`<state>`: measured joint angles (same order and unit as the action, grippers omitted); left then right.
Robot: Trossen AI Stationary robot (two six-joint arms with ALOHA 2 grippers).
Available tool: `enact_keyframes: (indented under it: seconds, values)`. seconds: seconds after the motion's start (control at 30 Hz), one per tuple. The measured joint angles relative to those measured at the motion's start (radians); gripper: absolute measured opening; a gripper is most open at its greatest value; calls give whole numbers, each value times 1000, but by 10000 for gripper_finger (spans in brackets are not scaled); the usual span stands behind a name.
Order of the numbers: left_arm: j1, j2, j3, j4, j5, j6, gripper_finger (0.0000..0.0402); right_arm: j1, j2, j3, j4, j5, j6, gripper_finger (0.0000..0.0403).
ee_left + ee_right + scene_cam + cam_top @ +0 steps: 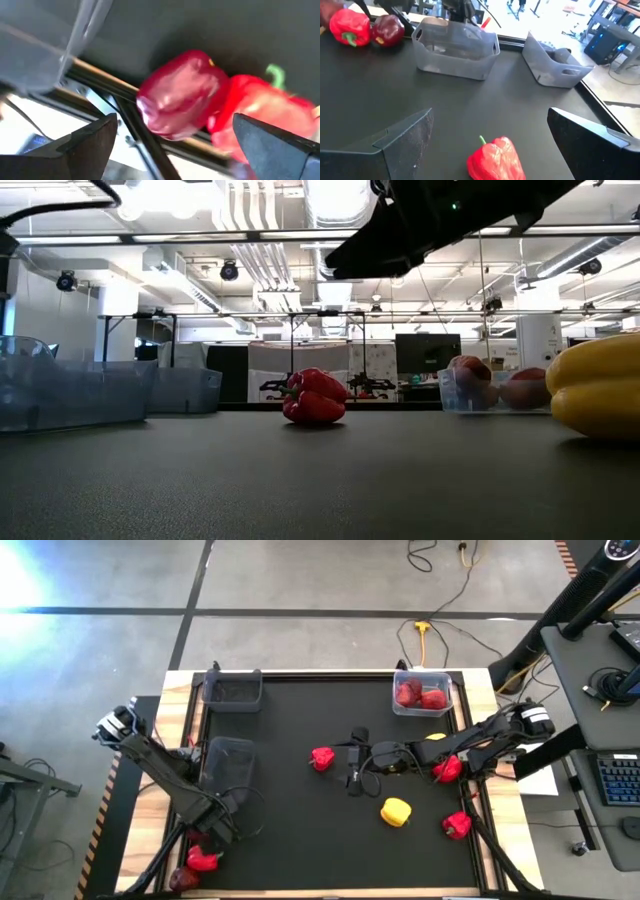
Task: Sort produce into baskets
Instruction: Put the top apple into the transparent bin
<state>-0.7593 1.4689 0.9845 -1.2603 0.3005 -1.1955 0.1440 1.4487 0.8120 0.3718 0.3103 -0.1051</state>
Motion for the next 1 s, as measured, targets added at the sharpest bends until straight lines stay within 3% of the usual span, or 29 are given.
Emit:
enact_keyframes:
  seconds: [0.1,0.37,0.8,1.0]
  values:
    - [0,30,-2,-11,11,154,378,0,0,-2,-1,0,21,384]
    - [-14,100,-2,15,31,338,378,0,22,-3,-1,0,44,384]
    - [-61,175,-4,78,9,391,378,0,43,-5,-53,0,82,384]
    - [-60,183,-5,80,-27,345,363,0,43,-5,-53,1,81,384]
